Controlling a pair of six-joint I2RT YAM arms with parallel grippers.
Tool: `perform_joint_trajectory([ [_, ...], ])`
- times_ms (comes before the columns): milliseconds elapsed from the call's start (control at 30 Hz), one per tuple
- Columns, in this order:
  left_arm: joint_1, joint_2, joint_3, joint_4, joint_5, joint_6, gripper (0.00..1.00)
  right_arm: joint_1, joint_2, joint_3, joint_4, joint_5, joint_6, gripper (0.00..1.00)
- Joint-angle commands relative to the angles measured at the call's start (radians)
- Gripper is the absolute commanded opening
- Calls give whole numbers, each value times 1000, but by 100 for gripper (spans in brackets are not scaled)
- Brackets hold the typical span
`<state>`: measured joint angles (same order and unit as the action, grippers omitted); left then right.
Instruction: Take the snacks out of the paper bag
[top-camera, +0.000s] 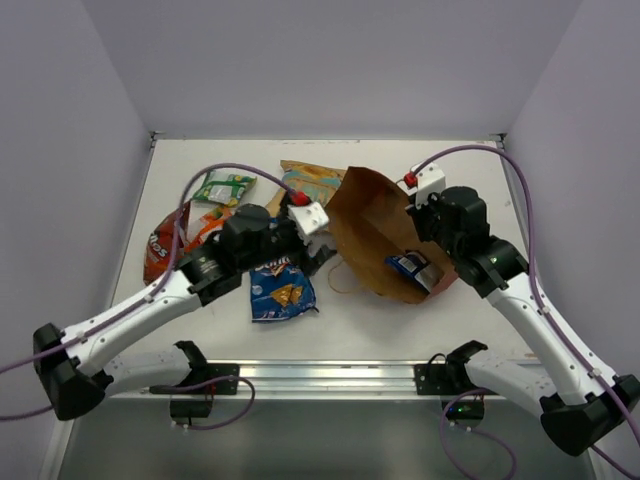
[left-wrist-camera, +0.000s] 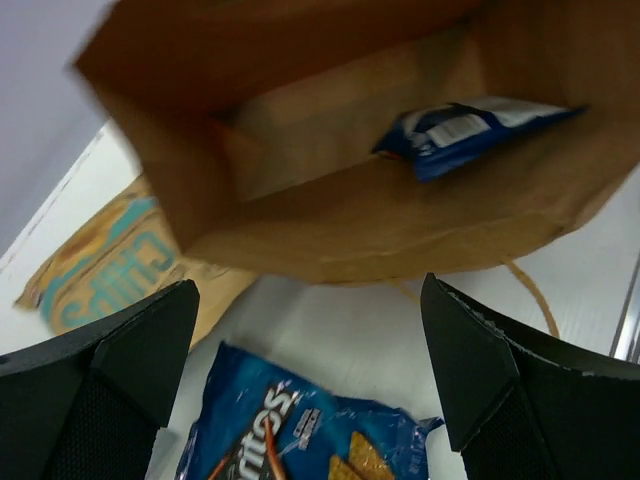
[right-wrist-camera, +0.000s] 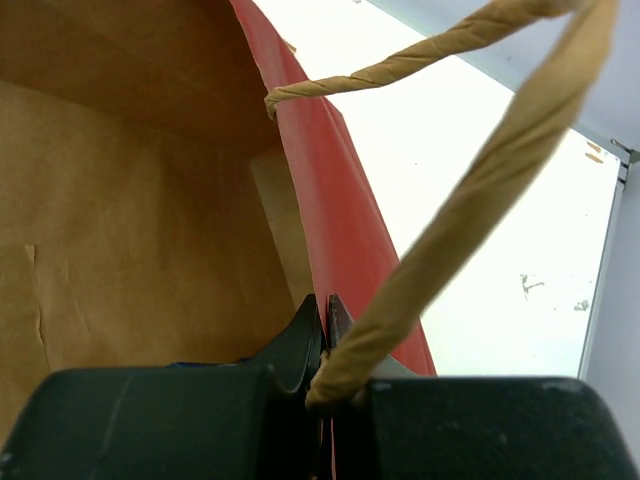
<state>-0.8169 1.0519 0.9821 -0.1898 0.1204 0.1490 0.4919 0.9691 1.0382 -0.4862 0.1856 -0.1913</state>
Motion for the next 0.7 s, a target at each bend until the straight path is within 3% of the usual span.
perform_joint_trajectory([
  [0, -143, 113, 66, 157, 25, 216, 100, 5, -3, -6, 67, -55, -33, 0],
  [233, -206, 316, 116, 282, 137, 455, 100, 19, -3, -27, 63, -80, -43, 0],
  [400, -208, 454, 193, 276, 215, 497, 98, 28, -6, -35, 52, -78, -42, 0],
  [667, -237, 597, 254, 277, 321, 498, 86, 37, -18, -44, 40, -75, -37, 0],
])
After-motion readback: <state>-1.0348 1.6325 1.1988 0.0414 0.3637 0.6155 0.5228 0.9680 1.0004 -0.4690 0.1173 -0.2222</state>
